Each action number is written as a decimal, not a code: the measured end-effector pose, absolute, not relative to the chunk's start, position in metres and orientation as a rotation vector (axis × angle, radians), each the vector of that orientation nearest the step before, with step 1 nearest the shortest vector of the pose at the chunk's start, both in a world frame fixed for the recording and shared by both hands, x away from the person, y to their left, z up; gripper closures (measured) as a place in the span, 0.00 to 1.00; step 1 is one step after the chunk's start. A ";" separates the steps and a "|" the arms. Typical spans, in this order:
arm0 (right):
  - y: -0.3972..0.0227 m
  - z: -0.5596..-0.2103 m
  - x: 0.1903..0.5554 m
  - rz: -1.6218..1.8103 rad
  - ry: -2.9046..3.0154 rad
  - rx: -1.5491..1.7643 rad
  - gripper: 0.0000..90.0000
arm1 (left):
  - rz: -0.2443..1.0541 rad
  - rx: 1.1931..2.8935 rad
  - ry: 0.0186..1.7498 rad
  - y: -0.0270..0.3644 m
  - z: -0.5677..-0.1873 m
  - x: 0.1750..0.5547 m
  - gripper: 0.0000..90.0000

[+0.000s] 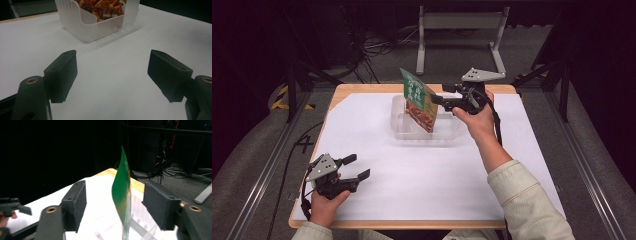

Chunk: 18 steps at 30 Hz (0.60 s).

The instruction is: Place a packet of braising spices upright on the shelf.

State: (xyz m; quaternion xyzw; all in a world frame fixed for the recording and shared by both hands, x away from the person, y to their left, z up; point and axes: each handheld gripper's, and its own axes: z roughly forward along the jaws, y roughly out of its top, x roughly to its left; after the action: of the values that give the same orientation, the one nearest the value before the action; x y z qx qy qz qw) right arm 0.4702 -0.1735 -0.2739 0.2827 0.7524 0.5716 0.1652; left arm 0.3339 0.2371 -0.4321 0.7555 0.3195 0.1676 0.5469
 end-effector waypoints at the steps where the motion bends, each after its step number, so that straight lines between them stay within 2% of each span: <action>1: -0.175 -0.273 0.468 1.628 2.145 0.799 0.36 | 0.395 1.790 0.758 0.237 -0.432 0.334 0.27; 18: -0.225 -0.254 0.415 1.679 2.161 0.711 0.32 | 0.377 1.784 0.744 0.232 -0.431 0.341 0.27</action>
State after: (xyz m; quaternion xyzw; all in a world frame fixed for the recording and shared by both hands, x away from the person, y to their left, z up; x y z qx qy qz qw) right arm 0.4148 -0.2247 -0.2540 0.2483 0.7549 0.5866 0.1562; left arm 0.3412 0.2316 -0.4309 0.7546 0.3147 0.1594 0.5533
